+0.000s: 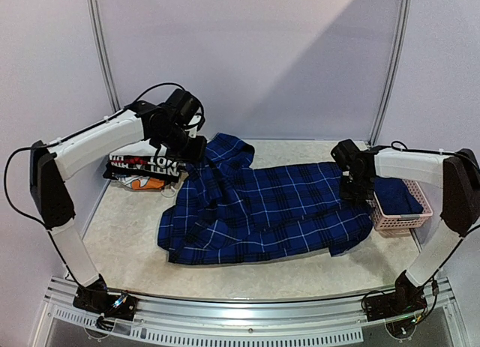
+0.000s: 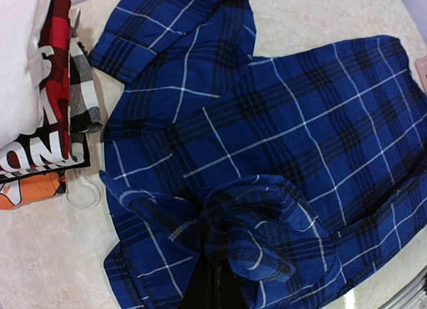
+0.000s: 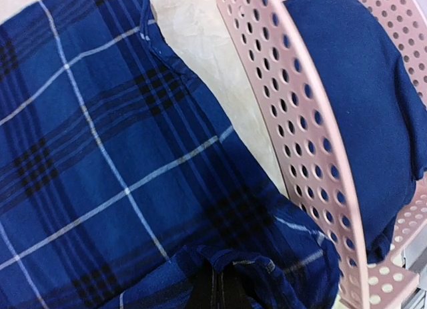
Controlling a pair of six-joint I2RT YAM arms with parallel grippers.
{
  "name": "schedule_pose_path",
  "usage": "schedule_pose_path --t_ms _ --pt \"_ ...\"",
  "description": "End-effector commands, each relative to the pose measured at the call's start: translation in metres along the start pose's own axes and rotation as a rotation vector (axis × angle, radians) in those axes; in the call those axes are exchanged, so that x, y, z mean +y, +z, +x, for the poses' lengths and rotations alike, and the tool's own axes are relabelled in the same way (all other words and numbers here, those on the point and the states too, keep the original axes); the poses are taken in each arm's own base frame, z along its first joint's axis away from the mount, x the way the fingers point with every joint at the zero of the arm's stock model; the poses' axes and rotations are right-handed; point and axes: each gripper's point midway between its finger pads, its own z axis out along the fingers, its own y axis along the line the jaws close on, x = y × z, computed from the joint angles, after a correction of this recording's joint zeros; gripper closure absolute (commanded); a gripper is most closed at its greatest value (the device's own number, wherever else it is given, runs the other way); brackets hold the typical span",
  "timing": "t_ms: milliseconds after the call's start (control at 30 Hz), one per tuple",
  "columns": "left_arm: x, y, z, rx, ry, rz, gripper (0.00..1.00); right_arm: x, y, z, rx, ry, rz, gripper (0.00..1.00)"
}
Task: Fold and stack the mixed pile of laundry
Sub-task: Fold the flattened shirt at the center of the board, then move the 1/3-folded shirt to the center of the board.
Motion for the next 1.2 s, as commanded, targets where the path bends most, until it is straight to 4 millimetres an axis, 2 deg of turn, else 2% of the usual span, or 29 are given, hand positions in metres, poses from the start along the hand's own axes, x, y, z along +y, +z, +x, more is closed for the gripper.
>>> schedule_pose_path --t_ms 0,33,100,167,200,300,333,433,500,533,600,733,833,933,1067,1167 --pt "0.015 0.018 0.001 0.039 -0.004 -0.072 1.00 0.002 0.016 -0.009 0.006 -0.040 0.060 0.99" --pt "0.017 0.023 -0.001 0.033 -0.007 -0.083 0.98 0.002 0.021 -0.007 0.016 -0.051 0.076 0.98" --pt "0.027 0.028 -0.002 0.029 -0.015 -0.148 0.83 0.004 0.028 -0.004 0.037 -0.069 0.090 0.94" --pt "0.034 0.026 0.002 0.025 -0.015 -0.199 0.56 0.007 0.031 -0.002 0.051 -0.080 0.091 0.90" --pt "0.035 0.023 0.004 0.013 -0.011 -0.215 0.45 0.009 0.031 -0.002 0.057 -0.082 0.080 0.88" --pt "0.038 0.001 0.013 -0.043 -0.011 -0.247 0.11 0.018 0.022 -0.008 0.051 -0.082 0.014 0.81" --pt "0.039 -0.007 0.018 -0.058 -0.020 -0.250 0.06 0.022 0.018 -0.009 0.051 -0.083 -0.017 0.79" --pt "0.043 -0.027 0.044 -0.083 -0.030 -0.263 0.01 0.030 0.001 -0.014 0.039 -0.085 -0.091 0.69" --pt "0.050 -0.036 0.071 -0.079 -0.047 -0.270 0.01 0.033 -0.009 -0.015 0.023 -0.093 -0.122 0.57" --pt "0.053 -0.038 0.083 -0.076 -0.061 -0.267 0.03 0.034 -0.016 -0.017 0.011 -0.095 -0.139 0.49" --pt "0.054 -0.040 0.107 -0.074 -0.082 -0.238 0.11 0.038 -0.029 -0.017 -0.008 -0.111 -0.165 0.42" --pt "0.044 -0.029 0.154 -0.028 -0.106 -0.124 0.23 0.047 -0.057 -0.013 -0.062 -0.146 -0.202 0.27" --pt "0.027 -0.014 0.181 0.040 -0.086 -0.028 0.36 0.050 -0.077 -0.010 -0.108 -0.157 -0.224 0.22" --pt "0.026 0.000 0.203 0.100 -0.071 -0.018 0.45 0.061 -0.095 0.000 -0.140 -0.167 -0.281 0.21" --pt "0.026 0.015 0.222 0.155 -0.060 -0.008 0.52 0.086 -0.111 0.020 -0.146 -0.204 -0.409 0.21" --pt "0.023 0.026 0.235 0.187 -0.059 0.015 0.54 0.103 -0.113 0.032 -0.136 -0.229 -0.484 0.21"
